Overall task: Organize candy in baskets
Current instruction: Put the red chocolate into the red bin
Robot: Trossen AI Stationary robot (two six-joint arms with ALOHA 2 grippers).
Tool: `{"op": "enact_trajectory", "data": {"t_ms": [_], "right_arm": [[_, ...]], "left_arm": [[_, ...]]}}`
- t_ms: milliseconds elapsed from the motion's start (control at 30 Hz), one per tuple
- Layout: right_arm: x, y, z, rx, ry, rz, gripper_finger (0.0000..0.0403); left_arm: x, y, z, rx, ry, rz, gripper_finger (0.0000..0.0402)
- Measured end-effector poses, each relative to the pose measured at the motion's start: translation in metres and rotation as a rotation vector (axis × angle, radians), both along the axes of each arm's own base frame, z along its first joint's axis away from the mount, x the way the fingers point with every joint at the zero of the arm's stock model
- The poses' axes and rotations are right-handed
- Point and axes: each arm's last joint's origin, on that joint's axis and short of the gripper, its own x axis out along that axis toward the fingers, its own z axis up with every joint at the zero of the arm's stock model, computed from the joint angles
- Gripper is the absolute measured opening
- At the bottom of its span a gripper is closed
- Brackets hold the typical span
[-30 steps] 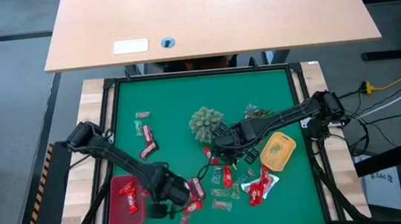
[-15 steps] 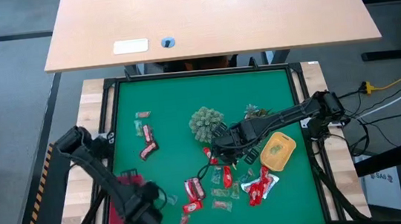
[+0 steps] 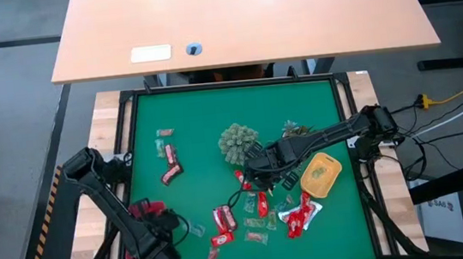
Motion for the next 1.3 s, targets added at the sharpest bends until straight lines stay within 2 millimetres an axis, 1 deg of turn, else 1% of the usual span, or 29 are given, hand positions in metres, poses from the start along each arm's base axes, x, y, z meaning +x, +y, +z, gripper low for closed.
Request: {"op": "enact_trajectory", "data": {"t_ms": [133,233,400,533,600,733,900,1100,1300], "right_arm": [[0.000,0.000,0.000,0.006,0.002,0.002,0.0172],[0.000,0.002,0.000,0.073,0.017,0.014,0.0172],[-0.002,0.007,0.000,0.223,0.051,0.043,0.0172],[-0.002,0.011,0.000,0.290,0.057,0.062,0.0172],[0.000,0.015,0.000,0.299,0.038,0.078,0.0172],[0.002,0.029,0.002,0.306,-0.021,0.157,0.0172],[0.004,0.042,0.001,0.307,-0.062,0.246,0.0172],[0.013,0.047,-0.023,0.289,-0.003,0.239,0.0172],[0.020,0.048,-0.047,0.262,0.054,0.227,0.0172]], "left_arm": [[0.006,0.003,-0.001,0.033,-0.072,-0.011,0.0132],[0.015,0.007,-0.001,0.073,-0.160,-0.018,0.0133],[0.036,0.017,-0.002,0.145,-0.349,-0.023,0.0131],[0.055,0.025,-0.002,0.157,-0.438,-0.081,0.0131],[0.065,0.030,-0.002,0.150,-0.463,-0.112,0.0131],[0.080,0.040,-0.002,0.136,-0.481,-0.177,0.0131],[0.090,0.053,-0.002,0.151,-0.435,-0.266,0.0131],[0.097,0.066,-0.002,0.162,-0.409,-0.298,0.0131],[0.100,0.070,-0.002,0.165,-0.406,-0.288,0.0131]]}}
